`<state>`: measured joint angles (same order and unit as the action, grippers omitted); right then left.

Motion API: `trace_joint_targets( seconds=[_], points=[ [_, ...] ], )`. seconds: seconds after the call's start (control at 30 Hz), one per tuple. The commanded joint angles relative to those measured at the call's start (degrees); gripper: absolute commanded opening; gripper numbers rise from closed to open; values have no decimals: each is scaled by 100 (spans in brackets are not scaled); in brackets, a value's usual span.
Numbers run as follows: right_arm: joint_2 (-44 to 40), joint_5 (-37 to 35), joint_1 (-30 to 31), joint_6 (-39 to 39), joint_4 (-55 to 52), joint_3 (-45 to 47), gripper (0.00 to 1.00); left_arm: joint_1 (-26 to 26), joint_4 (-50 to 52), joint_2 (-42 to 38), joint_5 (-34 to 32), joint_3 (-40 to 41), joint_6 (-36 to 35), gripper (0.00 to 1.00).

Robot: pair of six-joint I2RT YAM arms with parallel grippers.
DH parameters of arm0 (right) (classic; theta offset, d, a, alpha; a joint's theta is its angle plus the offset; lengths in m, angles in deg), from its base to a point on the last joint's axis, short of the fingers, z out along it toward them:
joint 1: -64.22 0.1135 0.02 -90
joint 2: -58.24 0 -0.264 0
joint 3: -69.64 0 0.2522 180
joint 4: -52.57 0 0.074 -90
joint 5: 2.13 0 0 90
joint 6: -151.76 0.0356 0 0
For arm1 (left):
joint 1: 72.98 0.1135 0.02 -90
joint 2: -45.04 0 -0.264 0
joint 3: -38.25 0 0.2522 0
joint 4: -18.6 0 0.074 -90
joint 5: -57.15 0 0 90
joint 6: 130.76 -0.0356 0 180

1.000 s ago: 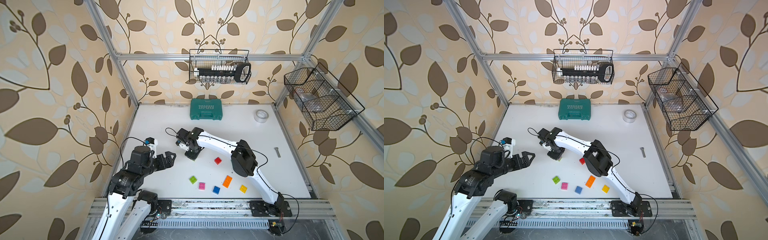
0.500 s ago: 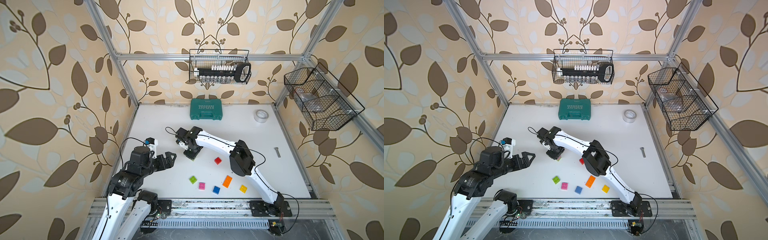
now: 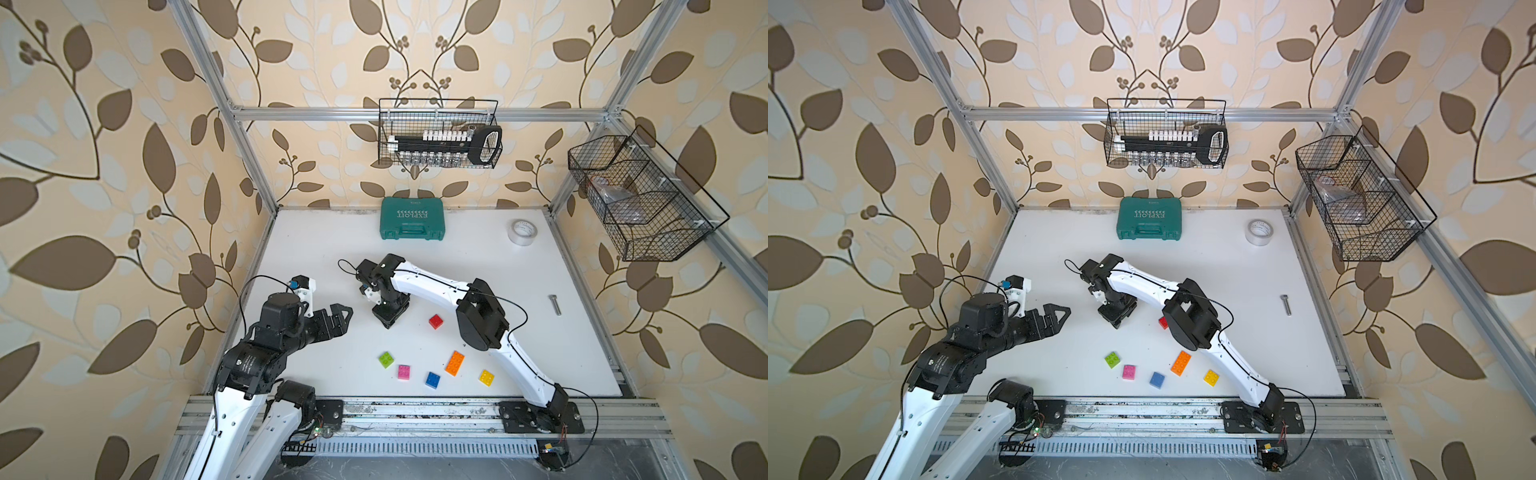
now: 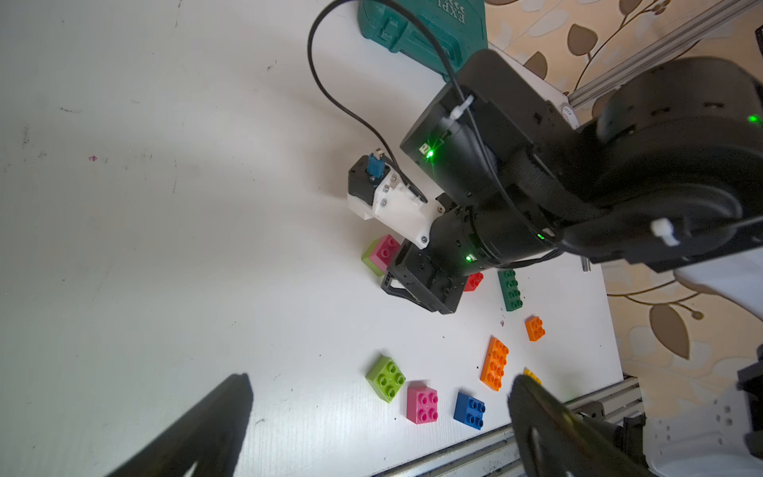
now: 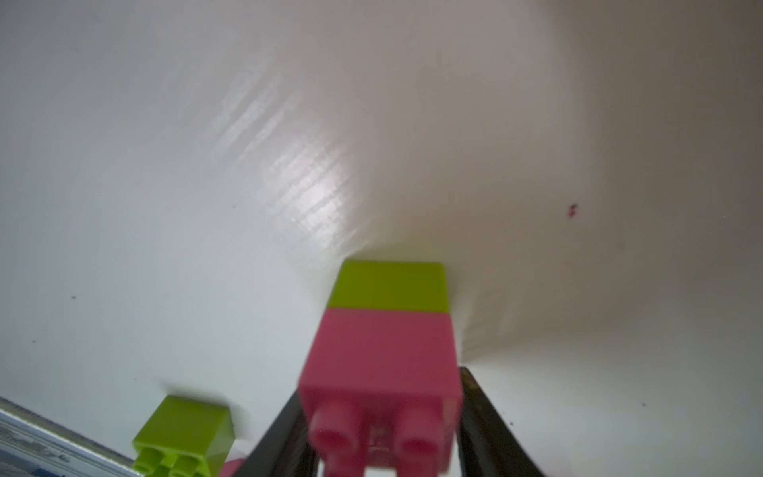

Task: Assemble the letter r with lego
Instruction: Assemble the lego brick with the lego brick, then move the lego brick at the center of the board.

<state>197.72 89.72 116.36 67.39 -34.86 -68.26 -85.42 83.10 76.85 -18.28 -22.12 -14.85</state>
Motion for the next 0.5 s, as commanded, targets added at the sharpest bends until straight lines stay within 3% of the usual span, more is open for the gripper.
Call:
trace_joint_targets(
  seconds=[0.0, 0.27, 0.47],
  points=[
    [-868, -322, -164, 494, -8, 415, 48, -30, -223, -44, 103, 30, -56, 99],
    [-3066, -700, -964, 1648, 686, 2977, 47, -30, -223, -35, 112, 29, -60, 99],
    [-4035, -571, -1494, 1832, 1202, 4763, 48, -30, -240, -35, 134, 38, -69, 99]
  ],
)
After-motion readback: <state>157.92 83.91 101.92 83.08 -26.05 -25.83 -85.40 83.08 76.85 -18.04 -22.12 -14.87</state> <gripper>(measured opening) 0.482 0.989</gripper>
